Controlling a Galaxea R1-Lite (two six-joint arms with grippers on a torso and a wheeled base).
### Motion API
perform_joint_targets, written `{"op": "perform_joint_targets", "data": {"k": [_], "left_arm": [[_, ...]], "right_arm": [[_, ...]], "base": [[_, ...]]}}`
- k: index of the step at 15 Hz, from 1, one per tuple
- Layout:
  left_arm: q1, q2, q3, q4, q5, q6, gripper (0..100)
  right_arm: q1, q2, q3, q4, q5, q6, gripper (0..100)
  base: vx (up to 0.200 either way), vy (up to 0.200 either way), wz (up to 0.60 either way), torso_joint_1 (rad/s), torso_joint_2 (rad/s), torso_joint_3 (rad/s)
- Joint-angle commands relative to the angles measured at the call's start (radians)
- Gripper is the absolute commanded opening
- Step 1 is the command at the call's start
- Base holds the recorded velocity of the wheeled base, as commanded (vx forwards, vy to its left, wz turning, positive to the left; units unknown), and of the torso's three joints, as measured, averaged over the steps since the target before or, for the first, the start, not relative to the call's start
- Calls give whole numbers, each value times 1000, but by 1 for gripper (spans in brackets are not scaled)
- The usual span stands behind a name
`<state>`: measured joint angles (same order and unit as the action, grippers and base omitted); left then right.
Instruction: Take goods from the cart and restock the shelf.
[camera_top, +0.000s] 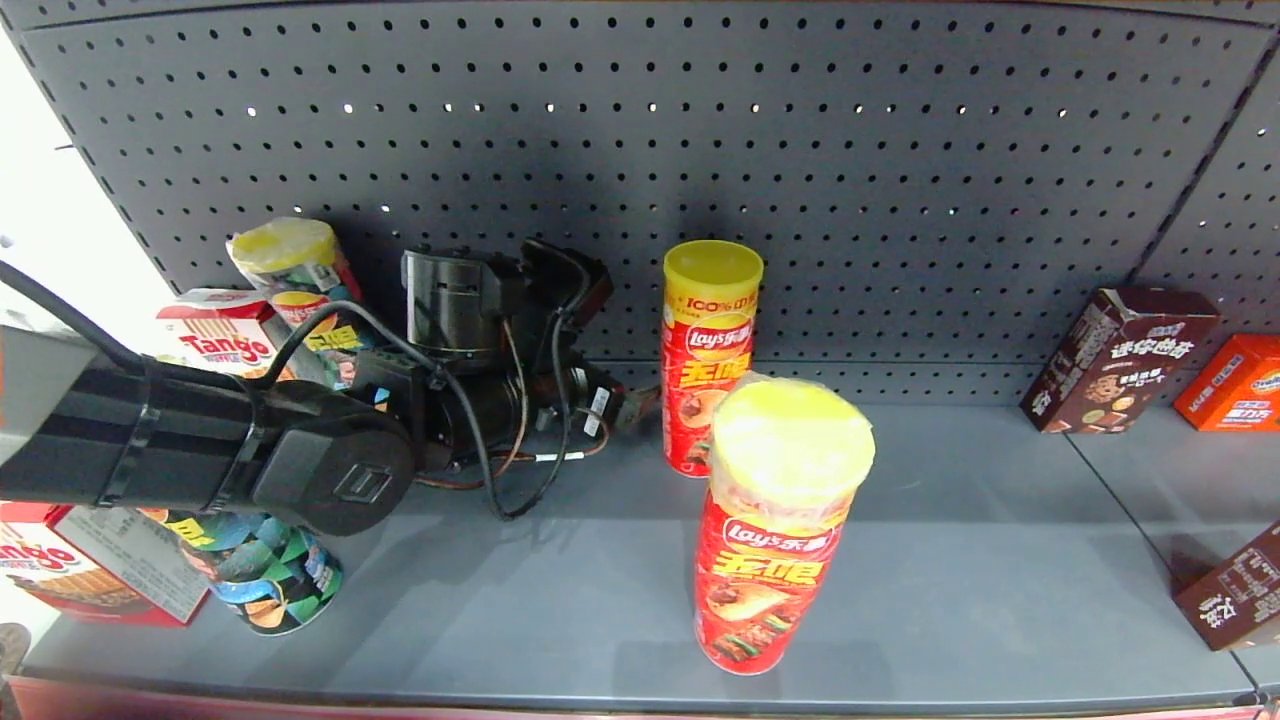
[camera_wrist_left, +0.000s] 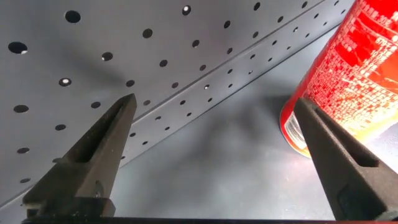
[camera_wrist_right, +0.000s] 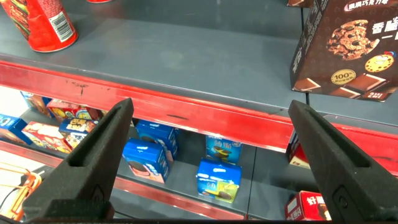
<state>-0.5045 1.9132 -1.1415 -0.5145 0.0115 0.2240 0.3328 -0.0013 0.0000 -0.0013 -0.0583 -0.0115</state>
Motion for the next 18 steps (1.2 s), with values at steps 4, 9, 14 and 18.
{"op": "perform_joint_targets", "data": {"k": [4,9,14,18], "left_arm": [[-3,0,3,-4,2,3,100],[-28,-192,124,-13,5,3,100],[-66,-355,203,-10,24,-3,100],[-83,-490,290,-9,27,-3,100]], "right_arm": [[2,1,0,0,0,-1,100],[0,1,0,0,0,-1,100],[0,1,0,0,0,-1,100],[0,1,0,0,0,-1,100]], "base": [[0,0,0,0,0,0],[0,0,0,0,0,0],[0,0,0,0,0,0],[0,0,0,0,0,0]]}}
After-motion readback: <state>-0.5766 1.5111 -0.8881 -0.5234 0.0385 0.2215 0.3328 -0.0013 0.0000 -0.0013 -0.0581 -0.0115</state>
